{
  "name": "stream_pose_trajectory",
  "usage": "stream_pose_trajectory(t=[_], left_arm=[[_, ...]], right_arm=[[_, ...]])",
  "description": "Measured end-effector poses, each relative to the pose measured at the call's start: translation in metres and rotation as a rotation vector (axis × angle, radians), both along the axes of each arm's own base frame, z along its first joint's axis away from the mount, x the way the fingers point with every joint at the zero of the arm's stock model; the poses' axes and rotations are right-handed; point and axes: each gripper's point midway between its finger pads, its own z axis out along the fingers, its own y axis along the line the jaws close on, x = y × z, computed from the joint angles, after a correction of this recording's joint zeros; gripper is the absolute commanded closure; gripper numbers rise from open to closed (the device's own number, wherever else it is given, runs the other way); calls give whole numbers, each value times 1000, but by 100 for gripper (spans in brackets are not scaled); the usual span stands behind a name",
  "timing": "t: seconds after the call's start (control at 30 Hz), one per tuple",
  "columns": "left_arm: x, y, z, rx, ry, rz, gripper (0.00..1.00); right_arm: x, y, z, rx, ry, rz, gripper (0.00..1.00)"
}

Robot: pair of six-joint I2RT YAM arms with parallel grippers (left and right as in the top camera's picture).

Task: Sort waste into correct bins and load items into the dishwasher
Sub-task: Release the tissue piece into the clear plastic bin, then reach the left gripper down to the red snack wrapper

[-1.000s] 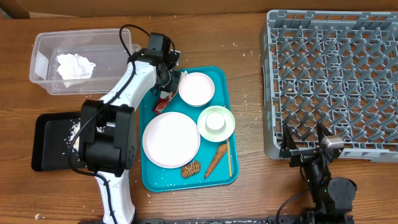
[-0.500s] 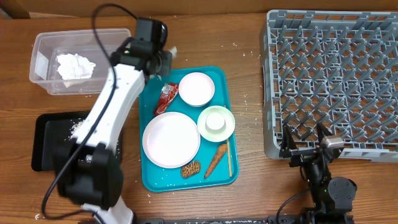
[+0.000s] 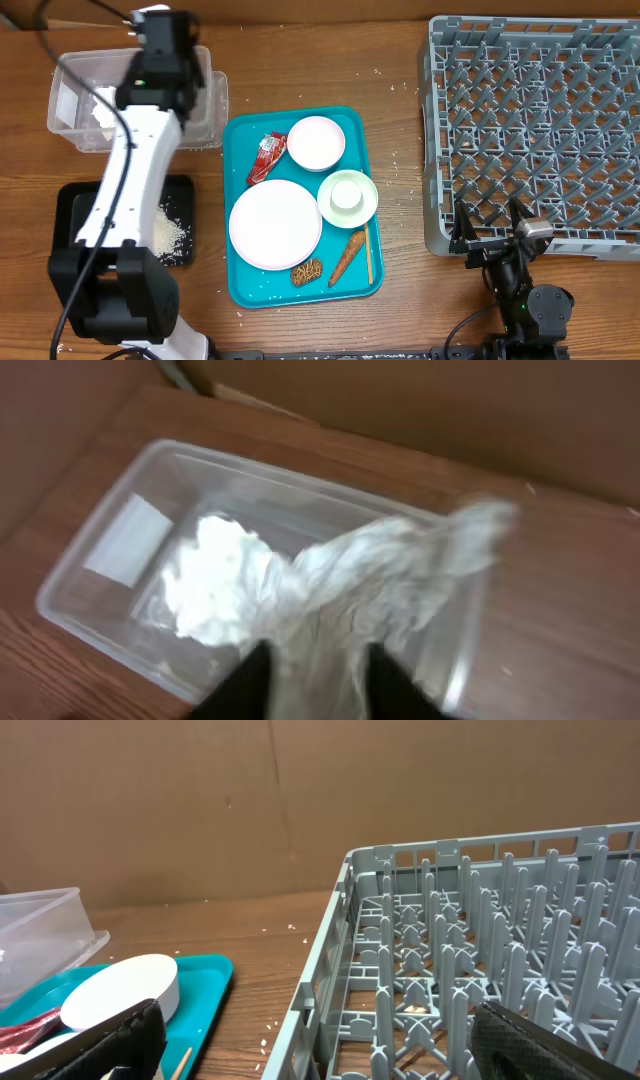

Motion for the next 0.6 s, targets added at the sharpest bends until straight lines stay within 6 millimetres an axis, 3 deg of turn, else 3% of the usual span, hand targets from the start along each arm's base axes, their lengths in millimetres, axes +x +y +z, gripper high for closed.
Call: stream_pose_trajectory(t=[0.07, 0.13, 0.2, 0.27, 0.3, 0.33, 0.37, 0.4, 0.47, 0.6], left_arm=[[1, 20, -3, -7, -6, 41, 10], [0, 25, -10, -26, 10, 43, 14], [-3, 22, -18, -53, 42, 23, 17], [-7, 3, -29, -108, 93, -49, 17], [-9, -7, -34, -135, 119, -88, 24], [-12, -21, -39, -165, 147, -141, 56], [-13, -41, -44, -196, 172, -212, 74], [-13, -57, -47, -213, 185, -262, 82], [-15, -87, -51, -236, 206, -345, 92], [-20, -131, -67, -247, 261, -458, 96]], right_arm=[[0, 0, 0, 0, 1, 0, 0], [0, 0, 0, 0, 0, 0, 0], [0, 0, 0, 0, 0, -1, 0], [0, 0, 0, 0, 1, 0, 0], [0, 0, 0, 0, 1, 0, 0], [0, 0, 0, 0, 1, 0, 0], [0, 0, 0, 0, 1, 0, 0], [0, 0, 0, 0, 1, 0, 0], [0, 0, 0, 0, 1, 0, 0], [0, 0, 0, 0, 1, 0, 0]])
